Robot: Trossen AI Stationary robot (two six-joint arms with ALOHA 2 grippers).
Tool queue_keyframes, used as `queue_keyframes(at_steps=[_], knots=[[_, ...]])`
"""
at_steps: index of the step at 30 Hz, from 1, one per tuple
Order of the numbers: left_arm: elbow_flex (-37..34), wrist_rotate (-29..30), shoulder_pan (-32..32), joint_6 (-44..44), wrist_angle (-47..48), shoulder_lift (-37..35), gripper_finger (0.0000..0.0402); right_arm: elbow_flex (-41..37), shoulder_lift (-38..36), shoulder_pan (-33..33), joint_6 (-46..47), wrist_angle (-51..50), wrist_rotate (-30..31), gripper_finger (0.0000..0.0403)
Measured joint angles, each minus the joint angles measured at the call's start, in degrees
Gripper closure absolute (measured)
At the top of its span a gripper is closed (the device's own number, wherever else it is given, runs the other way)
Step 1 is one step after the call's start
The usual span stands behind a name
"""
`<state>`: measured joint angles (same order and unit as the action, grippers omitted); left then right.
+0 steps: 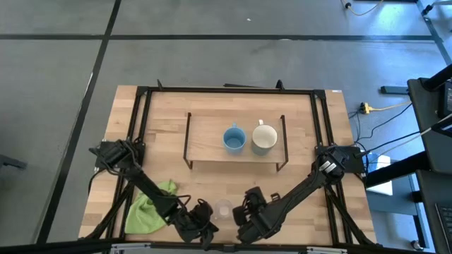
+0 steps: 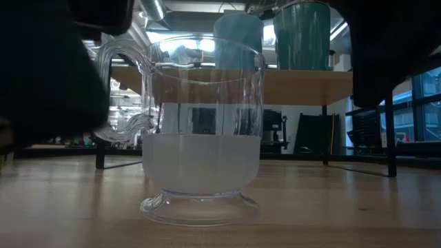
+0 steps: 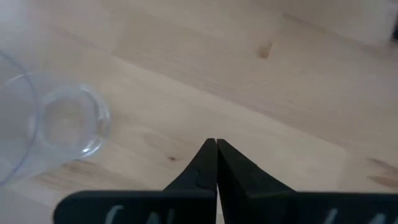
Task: Stack small to large cups/mugs on shelf
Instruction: Put the transparent mug on the shelf
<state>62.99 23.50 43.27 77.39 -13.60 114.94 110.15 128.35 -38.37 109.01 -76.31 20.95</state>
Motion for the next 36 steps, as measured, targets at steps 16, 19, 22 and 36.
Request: queue_keyframes(at_steps=[16,19,22,36], knots=[[-0.01,5.59,-0.40,0.45,5.38,0.01,0.0400,0.00,0.00,-0.04,-1.54,6.60,1.45,0.0403],[-0.01,5.78,-0.82,0.46,5.52,0.01,0.0400,0.00,0.00,-0.19,-1.79,8.57,2.50,0.0403],[-0.01,6.16,-1.30,0.47,6.66,0.01,0.0400,0.00,0.00,-0.31,-2.92,10.24,2.62,0.0403],[-0.01,11.22,-1.39,2.15,13.10,-0.29,0.0399,0.00,0.00,-0.93,-7.85,15.87,2.53,0.0403]])
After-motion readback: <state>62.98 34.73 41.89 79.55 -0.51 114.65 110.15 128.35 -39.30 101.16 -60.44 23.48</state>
